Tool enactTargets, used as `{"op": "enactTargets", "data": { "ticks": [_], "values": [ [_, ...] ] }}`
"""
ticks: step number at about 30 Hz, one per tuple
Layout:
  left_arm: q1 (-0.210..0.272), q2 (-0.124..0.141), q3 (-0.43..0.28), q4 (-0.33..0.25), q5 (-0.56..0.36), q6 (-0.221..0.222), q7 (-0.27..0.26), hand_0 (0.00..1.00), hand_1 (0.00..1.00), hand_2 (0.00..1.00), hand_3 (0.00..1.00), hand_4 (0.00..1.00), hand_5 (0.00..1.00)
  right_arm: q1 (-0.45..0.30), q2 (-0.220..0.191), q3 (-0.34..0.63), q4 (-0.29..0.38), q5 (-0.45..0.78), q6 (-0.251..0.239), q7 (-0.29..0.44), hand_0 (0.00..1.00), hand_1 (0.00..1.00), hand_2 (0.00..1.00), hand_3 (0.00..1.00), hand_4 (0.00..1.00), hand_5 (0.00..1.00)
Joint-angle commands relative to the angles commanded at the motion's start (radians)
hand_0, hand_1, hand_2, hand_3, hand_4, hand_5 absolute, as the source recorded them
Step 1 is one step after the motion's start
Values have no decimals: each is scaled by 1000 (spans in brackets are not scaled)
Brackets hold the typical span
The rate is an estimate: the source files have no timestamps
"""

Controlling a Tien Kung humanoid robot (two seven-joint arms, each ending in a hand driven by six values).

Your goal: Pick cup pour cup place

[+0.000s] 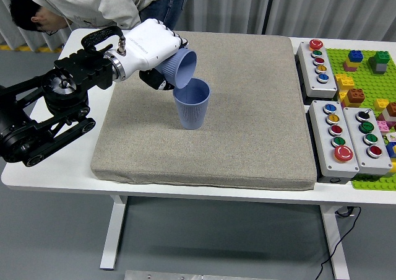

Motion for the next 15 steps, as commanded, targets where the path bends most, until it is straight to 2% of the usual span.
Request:
{"op": "enactTargets", "data": {
  "ticks": [6,10,15],
  "values": [
    [17,0,-21,-5,-26,58,-24,587,481,510,523,859,218,-1,0,1,0,0,0,0,640,605,510,588,2,2],
    [34,0,-41,0,-111,89,-46,585,481,512,523,860,221,-2,1,2,0,-2,0,0,642,604,510,588,2,2],
    [80,-3,-86,22,-300,162,-91,585,480,512,523,860,217,-6,2,6,0,-6,1,0,641,604,510,588,2,2]
  ]
}}
